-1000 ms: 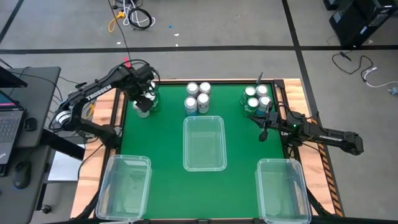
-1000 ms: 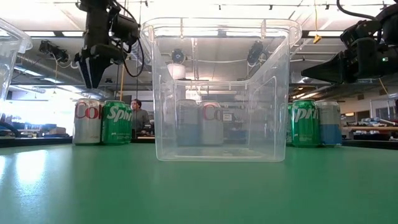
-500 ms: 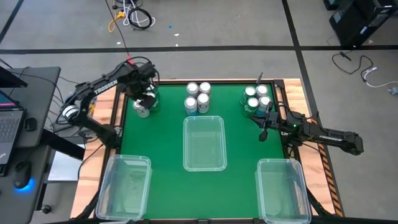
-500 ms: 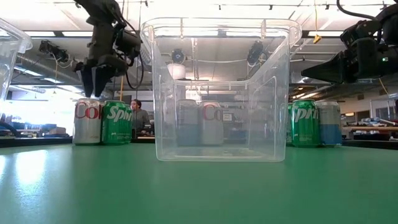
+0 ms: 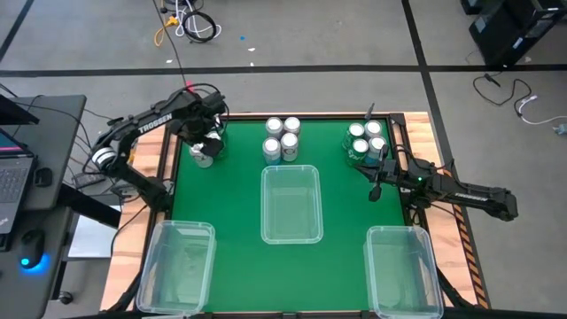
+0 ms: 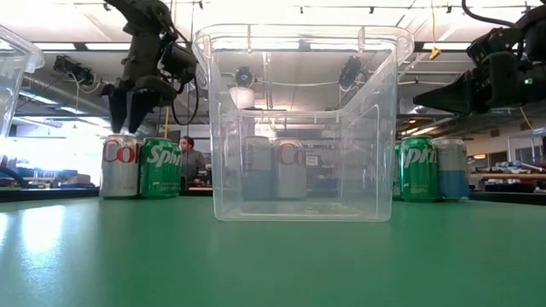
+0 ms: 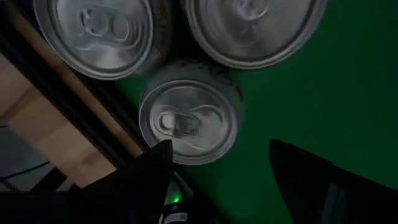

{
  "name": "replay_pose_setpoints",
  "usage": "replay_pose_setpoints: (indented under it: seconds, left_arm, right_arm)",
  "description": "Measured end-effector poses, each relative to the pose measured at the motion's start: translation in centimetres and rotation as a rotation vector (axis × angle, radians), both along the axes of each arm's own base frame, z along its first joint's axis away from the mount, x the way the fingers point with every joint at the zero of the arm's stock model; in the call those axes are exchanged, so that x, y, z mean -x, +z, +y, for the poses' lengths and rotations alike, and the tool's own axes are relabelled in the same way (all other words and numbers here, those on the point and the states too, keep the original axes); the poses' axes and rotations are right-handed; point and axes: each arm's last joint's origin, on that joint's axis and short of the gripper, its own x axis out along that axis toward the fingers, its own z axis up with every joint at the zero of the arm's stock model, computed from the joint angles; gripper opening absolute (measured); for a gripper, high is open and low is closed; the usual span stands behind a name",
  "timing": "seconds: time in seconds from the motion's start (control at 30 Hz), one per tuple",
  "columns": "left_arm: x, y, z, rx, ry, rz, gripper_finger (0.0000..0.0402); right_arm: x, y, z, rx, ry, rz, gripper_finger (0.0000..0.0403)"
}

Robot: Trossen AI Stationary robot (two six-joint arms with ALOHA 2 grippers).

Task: Sort soda cans
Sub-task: Put the silver soda can into the bottom left transparent bin

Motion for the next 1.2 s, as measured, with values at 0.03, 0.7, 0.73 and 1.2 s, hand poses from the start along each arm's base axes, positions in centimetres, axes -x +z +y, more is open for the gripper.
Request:
replay_pose_setpoints:
  seconds: [0.03, 0.7, 0.73, 1.2]
  left_arm:
    - [-0.1, 0.3, -0.1, -0.011, -0.007, 0.011, 0.0273]
    - [0.3, -1.6, 0.3, -0.029, 0.012, 0.063, 0.0296]
    - [0.3, -1.6, 0.4, -0.042, 0.012, 0.06, 0.0296]
    - [0.6, -1.6, 1.6, -0.099, 0.001, 0.013, 0.0297]
  right_arm:
    - [0.0, 0.0, 0.0, 0.0, 0.0, 0.0, 0.0]
    - [0.0, 0.0, 0.0, 0.0, 0.0, 0.0, 0.0]
    - [0.0, 0.0, 0.0, 0.0, 0.0, 0.0, 0.0]
    - [0.0, 0.0, 0.0, 0.0, 0.0, 0.0, 0.0]
